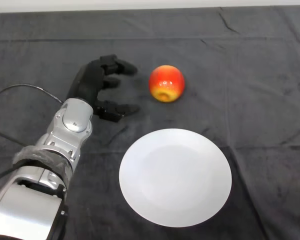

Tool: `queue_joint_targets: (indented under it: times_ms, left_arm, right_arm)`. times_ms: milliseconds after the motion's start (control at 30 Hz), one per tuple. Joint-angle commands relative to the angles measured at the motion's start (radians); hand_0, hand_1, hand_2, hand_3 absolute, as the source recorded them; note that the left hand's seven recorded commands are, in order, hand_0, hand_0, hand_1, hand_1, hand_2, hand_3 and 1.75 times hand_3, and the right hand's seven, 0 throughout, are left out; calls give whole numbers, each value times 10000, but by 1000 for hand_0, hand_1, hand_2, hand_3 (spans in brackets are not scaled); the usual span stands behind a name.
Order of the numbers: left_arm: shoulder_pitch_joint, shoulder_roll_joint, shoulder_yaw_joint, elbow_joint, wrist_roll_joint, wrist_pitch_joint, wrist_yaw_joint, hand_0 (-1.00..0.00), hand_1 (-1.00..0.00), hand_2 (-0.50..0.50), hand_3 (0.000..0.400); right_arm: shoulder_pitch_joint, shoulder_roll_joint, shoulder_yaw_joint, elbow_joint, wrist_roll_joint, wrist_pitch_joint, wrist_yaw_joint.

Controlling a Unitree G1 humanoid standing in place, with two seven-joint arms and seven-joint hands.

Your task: Move the apple to the plate

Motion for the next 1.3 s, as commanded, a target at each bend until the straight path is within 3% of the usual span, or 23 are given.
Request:
queue_joint_targets:
  times_ms: [33, 400, 1300]
  left_arm:
    - [-321, -59, -152, 184, 170, 81, 149, 0, 0, 0, 0]
    - [-574, -877, -472, 348, -54, 547, 87, 0, 0, 0, 0]
    - [-1168, -1489, -2022, 382, -1033, 1249, -1352, 0, 0, 0, 0]
  right_arm:
    - [17, -317, -166, -13, -24, 81, 9]
    - [17, -318, -167, -11, -24, 81, 9]
    - [18, -320, -171, -7, -24, 83, 9]
